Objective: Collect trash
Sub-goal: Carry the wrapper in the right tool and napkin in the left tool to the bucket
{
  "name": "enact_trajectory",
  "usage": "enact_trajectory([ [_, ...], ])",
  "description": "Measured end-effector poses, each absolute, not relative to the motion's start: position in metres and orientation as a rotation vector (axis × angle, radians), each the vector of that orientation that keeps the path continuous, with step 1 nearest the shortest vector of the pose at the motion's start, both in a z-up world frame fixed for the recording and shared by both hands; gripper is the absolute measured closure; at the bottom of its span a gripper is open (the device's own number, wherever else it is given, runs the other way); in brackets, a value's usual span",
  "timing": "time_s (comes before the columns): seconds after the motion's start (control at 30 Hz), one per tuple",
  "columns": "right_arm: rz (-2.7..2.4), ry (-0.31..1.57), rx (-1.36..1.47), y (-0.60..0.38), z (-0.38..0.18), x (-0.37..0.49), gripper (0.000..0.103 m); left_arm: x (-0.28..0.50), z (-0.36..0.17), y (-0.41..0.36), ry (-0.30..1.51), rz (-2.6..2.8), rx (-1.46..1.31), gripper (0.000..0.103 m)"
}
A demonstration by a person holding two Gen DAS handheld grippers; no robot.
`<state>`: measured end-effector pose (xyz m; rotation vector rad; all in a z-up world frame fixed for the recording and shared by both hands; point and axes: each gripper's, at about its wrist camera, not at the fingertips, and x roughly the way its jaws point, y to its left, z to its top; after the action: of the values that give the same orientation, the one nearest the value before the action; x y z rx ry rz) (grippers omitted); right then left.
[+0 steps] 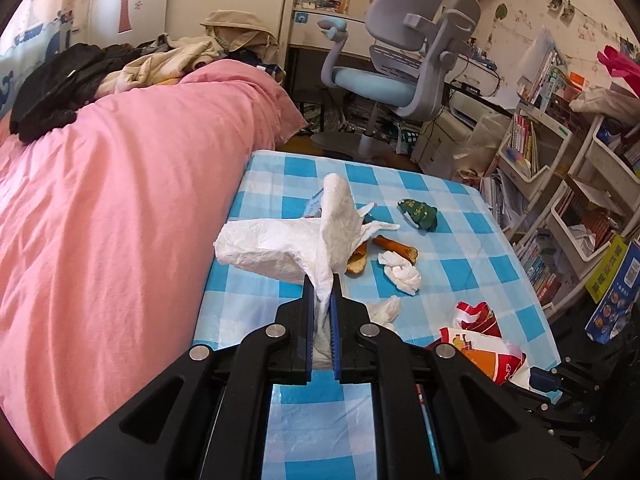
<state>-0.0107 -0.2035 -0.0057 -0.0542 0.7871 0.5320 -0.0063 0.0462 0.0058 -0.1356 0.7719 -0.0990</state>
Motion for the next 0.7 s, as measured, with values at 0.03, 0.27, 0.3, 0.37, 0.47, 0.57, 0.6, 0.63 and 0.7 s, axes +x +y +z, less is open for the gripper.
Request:
enact_trajectory([
  [0.03,0.538,0.784,-0.059,-0.202,-0.005,-0.012,0.082,-0.006,0.005,0.044,0.776,-0.101,-0.127,0.097],
  [0.27,0.555,0.787,-0.074,-0.197,-0.004,-0.018,0.082,-0.010,0.003,0.044,0.783,-0.094,-0.116,0.097],
  [0.3,0.555,0.788,-0.076,-0.197,-0.004,-0.018,0.082,-0.011,0.003,0.045,0.784,-0.090,-0.118,0.097],
  [0.37,0.555,0.792,-0.083,-0.196,-0.005,-0.020,0.082,-0.011,0.003,0.047,0.786,-0.086,-0.116,0.097],
  [0.47,0.554,0.799,-0.089,-0.196,-0.006,-0.021,0.082,-0.012,0.003,0.047,0.788,-0.082,-0.115,0.097],
  [0.57,0.556,0.805,-0.096,-0.195,-0.007,-0.022,0.082,-0.013,0.003,0.047,0.787,-0.082,-0.112,0.097],
  [0.6,0.557,0.805,-0.098,-0.194,-0.007,-0.022,0.082,-0.013,0.003,0.047,0.786,-0.083,-0.110,0.097],
  [0.63,0.560,0.806,-0.101,-0.194,-0.007,-0.023,0.082,-0.014,0.003,0.047,0.787,-0.083,-0.108,0.097],
  [0.7,0.565,0.808,-0.105,-0.192,-0.009,-0.023,0.081,-0.014,0.002,0.047,0.790,-0.083,-0.106,0.097],
])
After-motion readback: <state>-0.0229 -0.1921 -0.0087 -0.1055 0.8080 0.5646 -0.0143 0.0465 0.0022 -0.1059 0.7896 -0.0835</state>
